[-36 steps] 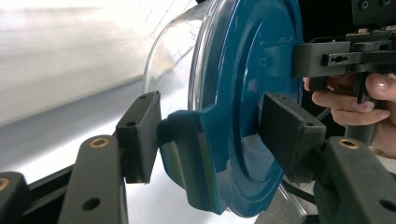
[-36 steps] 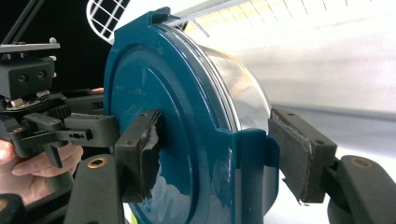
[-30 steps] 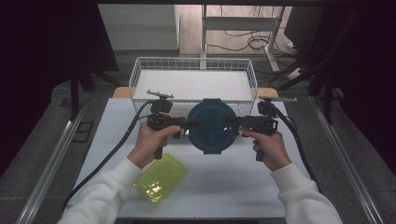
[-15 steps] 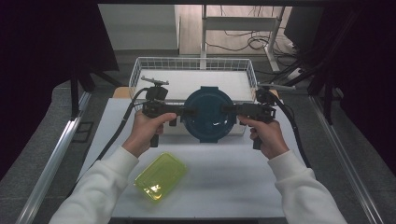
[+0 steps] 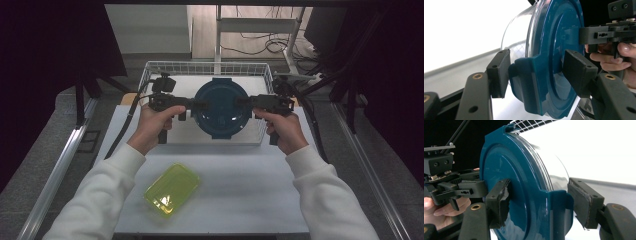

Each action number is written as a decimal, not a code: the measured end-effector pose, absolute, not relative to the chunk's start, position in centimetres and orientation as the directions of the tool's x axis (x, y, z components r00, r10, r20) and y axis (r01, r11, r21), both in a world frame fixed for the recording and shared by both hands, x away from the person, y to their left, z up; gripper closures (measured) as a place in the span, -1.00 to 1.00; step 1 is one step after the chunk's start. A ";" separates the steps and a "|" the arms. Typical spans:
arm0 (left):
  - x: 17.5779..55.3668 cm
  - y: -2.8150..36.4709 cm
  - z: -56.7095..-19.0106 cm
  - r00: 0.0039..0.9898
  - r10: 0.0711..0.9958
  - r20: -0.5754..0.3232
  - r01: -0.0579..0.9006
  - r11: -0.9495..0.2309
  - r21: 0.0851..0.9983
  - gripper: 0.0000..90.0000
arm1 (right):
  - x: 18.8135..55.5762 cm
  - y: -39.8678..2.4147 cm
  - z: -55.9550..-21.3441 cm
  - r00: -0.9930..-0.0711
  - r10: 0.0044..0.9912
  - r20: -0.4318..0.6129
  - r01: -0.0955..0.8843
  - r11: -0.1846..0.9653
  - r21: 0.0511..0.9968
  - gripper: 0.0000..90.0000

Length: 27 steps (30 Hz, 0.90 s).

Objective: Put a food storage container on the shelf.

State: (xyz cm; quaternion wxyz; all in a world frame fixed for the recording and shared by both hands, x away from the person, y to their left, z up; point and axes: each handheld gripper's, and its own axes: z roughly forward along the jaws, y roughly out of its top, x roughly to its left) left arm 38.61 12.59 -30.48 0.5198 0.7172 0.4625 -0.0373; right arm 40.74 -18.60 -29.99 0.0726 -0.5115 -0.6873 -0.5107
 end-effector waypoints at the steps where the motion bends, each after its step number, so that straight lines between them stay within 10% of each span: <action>1: 38.8 12.7 -30.3 0.569 0.624 -0.536 0.701 -0.027 0.713 -0.11 | 41.0 -18.5 -29.7 -0.468 0.630 0.620 0.775 -0.044 0.630 -0.20; 27: 41.9 14.2 -27.5 0.561 0.627 -0.540 0.689 0.008 0.725 -0.12 | 44.4 -16.7 -26.2 -0.495 0.635 0.594 0.755 -0.025 0.655 -0.20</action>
